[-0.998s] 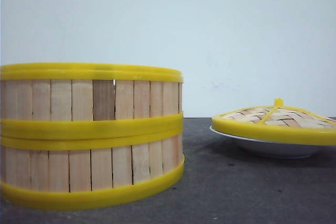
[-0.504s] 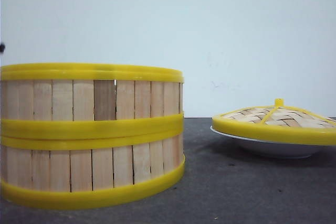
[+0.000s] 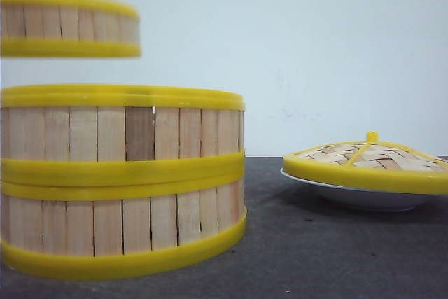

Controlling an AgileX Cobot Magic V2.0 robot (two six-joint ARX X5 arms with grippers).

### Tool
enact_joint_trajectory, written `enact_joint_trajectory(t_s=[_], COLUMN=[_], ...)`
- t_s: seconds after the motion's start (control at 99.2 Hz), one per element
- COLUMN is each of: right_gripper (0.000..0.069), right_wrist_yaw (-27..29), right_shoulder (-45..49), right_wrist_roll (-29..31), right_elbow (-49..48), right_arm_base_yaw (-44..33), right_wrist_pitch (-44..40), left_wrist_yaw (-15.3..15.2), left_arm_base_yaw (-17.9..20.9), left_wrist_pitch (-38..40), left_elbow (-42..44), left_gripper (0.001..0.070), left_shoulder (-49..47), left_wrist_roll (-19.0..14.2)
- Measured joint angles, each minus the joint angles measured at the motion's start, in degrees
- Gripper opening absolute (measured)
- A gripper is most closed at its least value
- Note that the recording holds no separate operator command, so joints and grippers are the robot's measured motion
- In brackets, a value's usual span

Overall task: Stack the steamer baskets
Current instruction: 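Lift the basket with the left gripper and lower it onto the stack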

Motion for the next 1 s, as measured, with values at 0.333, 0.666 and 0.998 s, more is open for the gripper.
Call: enact_joint_trajectory(t_s=[0.333, 0.666, 0.998], right_gripper=[0.0421, 0.0421, 0.0421], right_wrist_yaw=[0.0, 0.0, 0.0], right_shoulder=[0.0, 0.0, 0.0], right_wrist_roll=[0.0, 0.0, 0.0], right_elbow=[0.0, 0.0, 0.0], right_arm_base_yaw=[0.0, 0.0, 0.0], right_wrist_pitch=[0.0, 0.0, 0.0], left_wrist_yaw=[-0.2, -0.1, -0.5], left_arm_base_yaw=[-8.8, -19.6, -22.5], left_wrist_pitch=[-10.2, -9.1, -2.5], left_elbow=[0.0, -8.9, -19.2], left_gripper=[0.0025, 0.0025, 0.0025], left_shoulder=[-10.1, -18.3, -18.6], left_wrist_roll=[2.0, 2.2, 0.8])
